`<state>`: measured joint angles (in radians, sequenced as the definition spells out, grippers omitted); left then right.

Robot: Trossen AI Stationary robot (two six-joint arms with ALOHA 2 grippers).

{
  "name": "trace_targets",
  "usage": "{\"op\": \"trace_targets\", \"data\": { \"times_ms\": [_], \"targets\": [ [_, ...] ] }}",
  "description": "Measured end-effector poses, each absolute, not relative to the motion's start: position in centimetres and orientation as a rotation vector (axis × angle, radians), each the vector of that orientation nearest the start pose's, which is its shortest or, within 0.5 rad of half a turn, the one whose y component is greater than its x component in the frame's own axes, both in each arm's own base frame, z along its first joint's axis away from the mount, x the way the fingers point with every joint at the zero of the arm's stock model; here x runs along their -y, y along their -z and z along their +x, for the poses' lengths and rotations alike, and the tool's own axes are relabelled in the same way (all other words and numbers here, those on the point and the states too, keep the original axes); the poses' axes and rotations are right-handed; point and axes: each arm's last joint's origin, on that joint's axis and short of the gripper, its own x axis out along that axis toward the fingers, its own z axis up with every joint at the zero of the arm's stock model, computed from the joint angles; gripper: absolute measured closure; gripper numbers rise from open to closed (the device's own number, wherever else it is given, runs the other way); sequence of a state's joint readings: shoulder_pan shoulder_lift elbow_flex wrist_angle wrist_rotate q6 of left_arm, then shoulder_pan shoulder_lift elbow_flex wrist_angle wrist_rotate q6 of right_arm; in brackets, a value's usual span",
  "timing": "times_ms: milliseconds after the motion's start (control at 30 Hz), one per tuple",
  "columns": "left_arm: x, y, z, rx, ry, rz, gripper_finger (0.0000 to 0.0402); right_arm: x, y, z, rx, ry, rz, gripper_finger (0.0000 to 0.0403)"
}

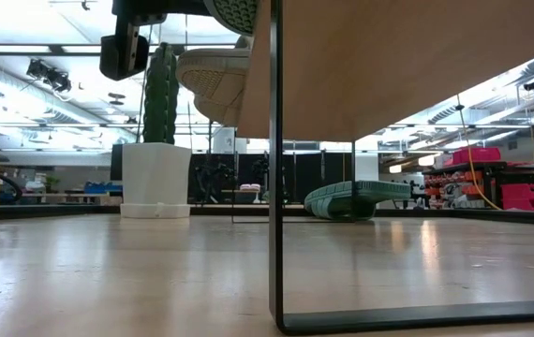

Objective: Pick and place slides into the shelf
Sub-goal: Put the bottom green slipper on the shelf

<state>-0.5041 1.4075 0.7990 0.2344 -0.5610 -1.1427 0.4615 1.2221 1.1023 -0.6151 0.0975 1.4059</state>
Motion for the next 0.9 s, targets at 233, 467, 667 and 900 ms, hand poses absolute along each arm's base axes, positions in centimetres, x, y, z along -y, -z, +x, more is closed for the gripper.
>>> {"op": "trace_targets", "data": {
  "times_ms": [233,467,667,900],
  "targets": [
    [13.5,-24.0,26.7,-0.258,-0.212,-0.934,0.0395,-10.6,-31.8,22.9,-0.795,0.196,1.106,0.0318],
    [13.8,-24.0,26.5,-0.262,-0.202,-0.918,0.0394,-9.3,-31.8,23.5,-0.736,0.255,1.062,0.0318],
    [13.7,-23.6,26.7,-0.243,-0.243,-0.871,0.0395,-8.3,-31.8,23.8,-0.719,0.282,1.041,0.0318],
    [15.1,-23.0,28.6,-0.273,-0.229,-0.831,0.0393,-8.0,-31.8,23.9,-0.715,0.288,1.04,0.0318]
  ]
}}
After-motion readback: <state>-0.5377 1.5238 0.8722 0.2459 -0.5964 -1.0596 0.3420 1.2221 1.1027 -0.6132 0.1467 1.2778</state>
